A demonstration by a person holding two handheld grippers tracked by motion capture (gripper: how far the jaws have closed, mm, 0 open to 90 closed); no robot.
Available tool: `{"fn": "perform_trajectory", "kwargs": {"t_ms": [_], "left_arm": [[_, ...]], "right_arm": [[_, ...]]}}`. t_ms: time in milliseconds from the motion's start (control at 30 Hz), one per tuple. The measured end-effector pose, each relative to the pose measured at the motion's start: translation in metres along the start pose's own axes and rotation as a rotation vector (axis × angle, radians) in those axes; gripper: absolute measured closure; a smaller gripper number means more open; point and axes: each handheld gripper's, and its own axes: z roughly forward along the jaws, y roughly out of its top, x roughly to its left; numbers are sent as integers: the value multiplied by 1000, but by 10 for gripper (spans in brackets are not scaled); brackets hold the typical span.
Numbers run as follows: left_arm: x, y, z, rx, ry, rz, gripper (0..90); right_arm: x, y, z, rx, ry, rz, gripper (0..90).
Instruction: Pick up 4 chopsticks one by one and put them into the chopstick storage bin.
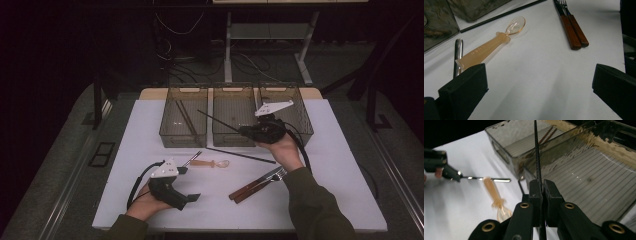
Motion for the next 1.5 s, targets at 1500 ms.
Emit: {"fn": "perform_trajectory", "kwargs": {"t_ms": [1500], "left_arm": [[-1, 3, -2, -23, -13, 6, 0]], "right_arm": [[26, 90, 149, 111, -177, 111, 858]]}}
